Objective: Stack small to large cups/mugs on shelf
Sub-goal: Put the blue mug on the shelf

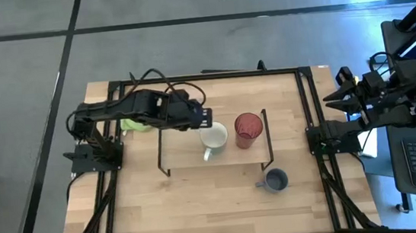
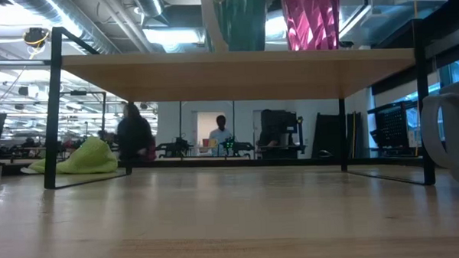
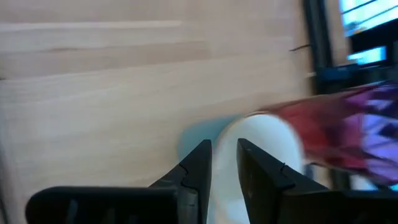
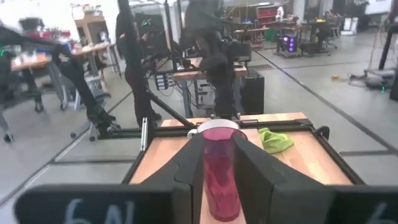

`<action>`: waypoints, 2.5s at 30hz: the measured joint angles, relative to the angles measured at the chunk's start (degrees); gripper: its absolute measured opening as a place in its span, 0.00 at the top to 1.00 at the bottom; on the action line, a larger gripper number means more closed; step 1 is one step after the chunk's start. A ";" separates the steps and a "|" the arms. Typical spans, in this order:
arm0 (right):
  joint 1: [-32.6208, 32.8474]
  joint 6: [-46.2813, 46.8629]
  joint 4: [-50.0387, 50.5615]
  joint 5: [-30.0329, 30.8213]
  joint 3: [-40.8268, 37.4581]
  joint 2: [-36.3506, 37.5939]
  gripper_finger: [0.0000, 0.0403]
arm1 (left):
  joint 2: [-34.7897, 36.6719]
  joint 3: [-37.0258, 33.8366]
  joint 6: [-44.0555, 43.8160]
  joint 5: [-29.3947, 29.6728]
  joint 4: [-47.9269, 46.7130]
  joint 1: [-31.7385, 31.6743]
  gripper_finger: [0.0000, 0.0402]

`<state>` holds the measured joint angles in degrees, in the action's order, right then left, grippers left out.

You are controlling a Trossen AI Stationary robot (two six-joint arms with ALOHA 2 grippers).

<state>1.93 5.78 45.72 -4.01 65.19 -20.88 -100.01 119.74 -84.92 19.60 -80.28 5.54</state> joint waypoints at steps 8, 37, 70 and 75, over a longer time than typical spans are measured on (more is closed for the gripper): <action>0.00 0.04 -1.43 -0.05 0.07 0.00 0.80 | 0.00 0.10 0.47 0.78 -6.35 2.21 0.83; -0.02 17.99 -6.93 -11.66 0.04 -7.07 0.80 | -0.11 -0.19 4.26 29.37 -5.02 27.78 0.83; 20.19 65.39 13.27 -10.99 -17.12 -27.91 0.80 | -0.13 -38.13 -34.53 36.78 20.69 55.94 0.83; 25.09 72.43 4.06 -8.45 -22.03 -29.76 0.80 | -0.11 -38.44 -35.00 36.78 20.57 57.34 0.83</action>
<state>27.03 78.21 49.78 -12.46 43.15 -50.65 -100.12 81.30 -119.92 56.38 -59.70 62.87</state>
